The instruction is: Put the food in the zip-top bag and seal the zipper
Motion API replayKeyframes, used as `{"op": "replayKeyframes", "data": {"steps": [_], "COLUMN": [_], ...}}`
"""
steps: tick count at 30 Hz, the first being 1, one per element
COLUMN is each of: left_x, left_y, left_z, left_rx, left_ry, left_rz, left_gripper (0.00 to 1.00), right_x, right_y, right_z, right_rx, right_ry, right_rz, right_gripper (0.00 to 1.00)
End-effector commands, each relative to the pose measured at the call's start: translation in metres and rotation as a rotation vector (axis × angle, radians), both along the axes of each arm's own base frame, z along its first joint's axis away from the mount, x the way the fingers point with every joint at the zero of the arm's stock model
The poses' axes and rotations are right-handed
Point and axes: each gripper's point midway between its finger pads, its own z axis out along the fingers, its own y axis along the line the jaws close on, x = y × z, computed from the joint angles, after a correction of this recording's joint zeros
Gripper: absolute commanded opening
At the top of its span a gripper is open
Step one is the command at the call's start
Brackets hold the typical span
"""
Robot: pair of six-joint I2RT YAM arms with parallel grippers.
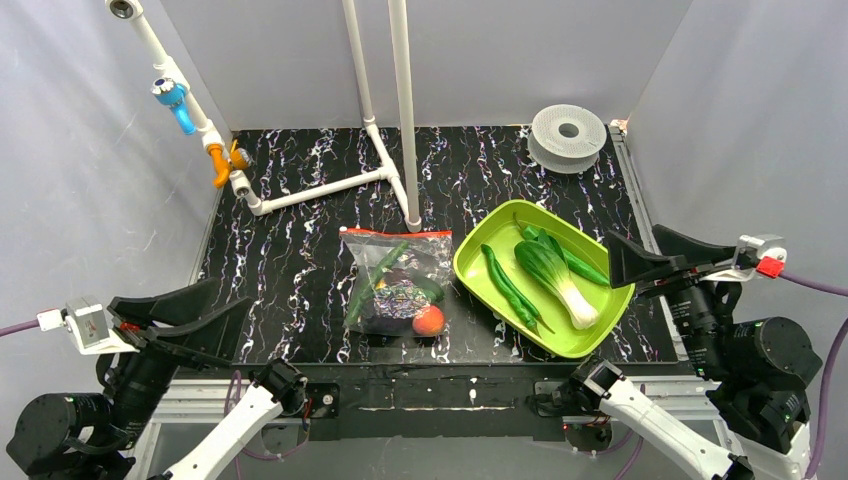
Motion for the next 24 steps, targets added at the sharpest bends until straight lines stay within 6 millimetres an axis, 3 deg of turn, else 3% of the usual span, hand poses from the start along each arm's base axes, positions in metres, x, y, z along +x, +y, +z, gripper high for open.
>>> {"op": "replayKeyframes", "data": {"steps": [1,18,24], "left_x": [0.0,-0.005,-0.005], "left_y": [0.006,0.008,0.007], "left_z": [0.009,0.009,0.007], "left_rx": [-0.003,-0.022,-0.031], "left_ry": [-0.028,-0.018,-0.006], "left_rz": [0.026,0.022,0.017], "left_gripper": [0.98,0.98,0.98], "right_x": [0.0,-0.004,-0.004], "right_y": [-0.021,-0.038,-0.034], "right_z": [0.02,0.027,0.028], "right_rx": [0.066,0.194,0.15], "right_ry": [-0.033,-0.032,-0.039], "right_rz": [-0.093,-0.145,-0.133], "right_gripper": [0.98,0.98,0.98]}}
